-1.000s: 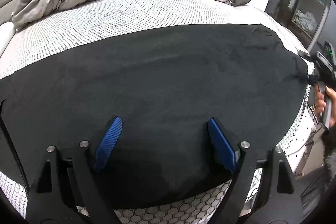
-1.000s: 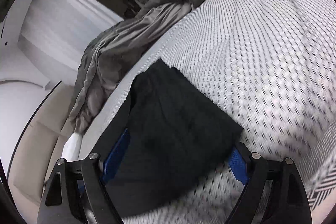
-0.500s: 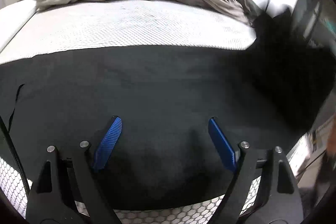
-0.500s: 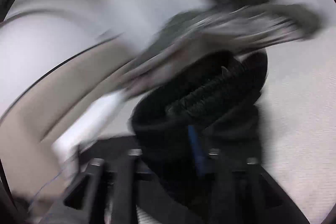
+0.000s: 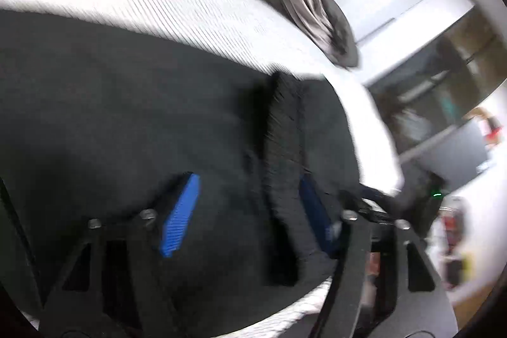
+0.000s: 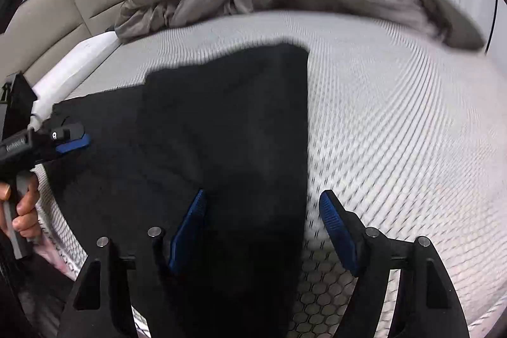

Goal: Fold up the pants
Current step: 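Grasp the elastic waistband with the left tool while the right tool holds the pants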

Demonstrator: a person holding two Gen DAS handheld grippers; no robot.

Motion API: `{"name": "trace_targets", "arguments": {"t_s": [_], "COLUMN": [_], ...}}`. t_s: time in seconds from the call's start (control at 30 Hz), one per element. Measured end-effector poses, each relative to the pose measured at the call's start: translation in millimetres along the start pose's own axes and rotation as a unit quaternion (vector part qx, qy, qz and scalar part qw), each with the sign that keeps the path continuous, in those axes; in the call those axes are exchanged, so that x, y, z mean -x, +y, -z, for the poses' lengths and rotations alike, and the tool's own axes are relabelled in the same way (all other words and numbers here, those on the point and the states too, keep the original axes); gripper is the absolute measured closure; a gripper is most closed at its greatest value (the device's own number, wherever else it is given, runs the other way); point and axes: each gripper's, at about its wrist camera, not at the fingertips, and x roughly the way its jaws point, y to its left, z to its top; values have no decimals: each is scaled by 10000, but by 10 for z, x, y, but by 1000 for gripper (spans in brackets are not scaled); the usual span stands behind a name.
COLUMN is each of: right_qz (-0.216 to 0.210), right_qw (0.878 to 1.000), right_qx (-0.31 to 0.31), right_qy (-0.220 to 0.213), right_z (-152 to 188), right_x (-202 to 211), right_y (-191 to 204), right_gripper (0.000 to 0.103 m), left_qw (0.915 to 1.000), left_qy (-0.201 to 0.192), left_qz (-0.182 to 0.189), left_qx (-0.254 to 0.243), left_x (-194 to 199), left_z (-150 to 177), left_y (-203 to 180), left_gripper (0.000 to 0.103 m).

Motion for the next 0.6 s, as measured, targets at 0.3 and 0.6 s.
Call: {"name": "trace_targets", "arguments": {"t_s": [0.3, 0.6], "right_qz": [-232, -208], "right_qw": [9997, 9997], "right_qx": [-67, -85], "right_qy": [-79, -38], "right_z": [274, 98], "right_x": [222, 143], "right_y": [-213, -209], "right_gripper": [27, 27], "left_qw": [9970, 9979], "left_qy": [752, -66], "left_qz": [195, -258], "left_qx": [-40, -593], "left_x": [-539, -494], "left_z": [-213, -181], "left_y": [-107, -502], "left_gripper": [50, 92]}}
